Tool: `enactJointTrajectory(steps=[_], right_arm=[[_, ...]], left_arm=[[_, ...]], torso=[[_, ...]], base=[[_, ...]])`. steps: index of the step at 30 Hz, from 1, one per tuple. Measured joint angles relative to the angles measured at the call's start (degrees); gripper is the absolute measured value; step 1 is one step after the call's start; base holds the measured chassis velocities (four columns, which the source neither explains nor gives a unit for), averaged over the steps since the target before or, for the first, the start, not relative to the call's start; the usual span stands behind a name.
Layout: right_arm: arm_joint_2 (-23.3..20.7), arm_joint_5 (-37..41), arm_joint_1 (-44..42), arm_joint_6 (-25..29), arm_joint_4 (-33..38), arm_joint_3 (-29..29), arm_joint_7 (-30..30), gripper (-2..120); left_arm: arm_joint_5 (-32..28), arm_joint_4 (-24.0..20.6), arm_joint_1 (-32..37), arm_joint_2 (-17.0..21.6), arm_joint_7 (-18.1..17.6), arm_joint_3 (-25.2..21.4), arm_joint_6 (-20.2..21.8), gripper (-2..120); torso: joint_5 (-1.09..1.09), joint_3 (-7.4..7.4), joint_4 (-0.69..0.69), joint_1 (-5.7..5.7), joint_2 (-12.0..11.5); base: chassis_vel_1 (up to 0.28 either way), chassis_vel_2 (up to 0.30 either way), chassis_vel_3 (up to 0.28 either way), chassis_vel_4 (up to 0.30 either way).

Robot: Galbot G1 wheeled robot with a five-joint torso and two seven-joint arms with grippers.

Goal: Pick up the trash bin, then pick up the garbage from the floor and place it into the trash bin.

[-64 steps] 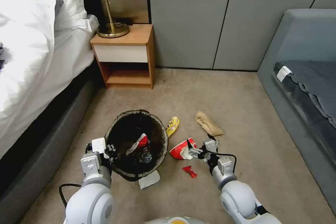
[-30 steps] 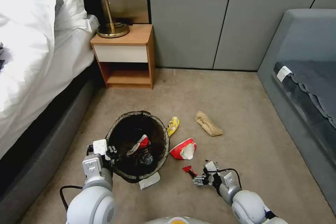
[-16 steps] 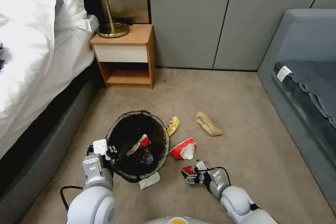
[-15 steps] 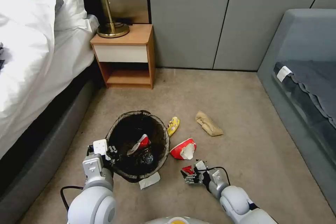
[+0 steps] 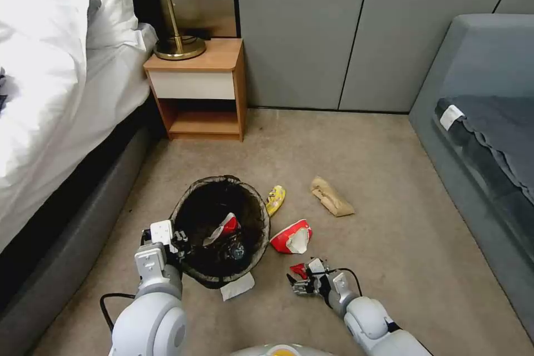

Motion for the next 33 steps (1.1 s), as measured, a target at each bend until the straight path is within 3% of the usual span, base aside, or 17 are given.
enactJointTrajectory(steps=[10,16,18,33], right_arm=[[1.0,-1.2,-1.0,1.3,-1.4,0.7,0.2,99],[0.9,-1.6,-1.5,2.1,-1.6,1.0,0.6,82],[0.7,-1.7,-1.6,2.6,-1.8,1.2,0.7,70],[0.9,-1.8,-0.4,4.5,-4.2,1.2,0.9,18]], left_arm=[[-0.1,0.0,0.0,0.0,0.0,0.0,0.0,0],[-0.2,0.0,0.0,0.1,-0.1,0.0,0.0,0],[-0.2,0.0,0.2,0.0,-0.1,0.1,0.0,0],[-0.1,-0.4,0.5,0.1,-0.2,0.0,0.0,0]], torso=[[-0.04,0.00,0.01,0.00,0.0],[-0.07,-0.01,0.02,0.00,0.0],[-0.03,-0.01,0.00,0.00,0.0],[0.02,-0.01,-0.02,0.00,0.0]], base=[[0.000,0.000,0.000,0.000],[0.000,0.000,0.000,0.000],[0.000,0.000,0.000,0.000],[0.000,0.000,0.000,0.000]])
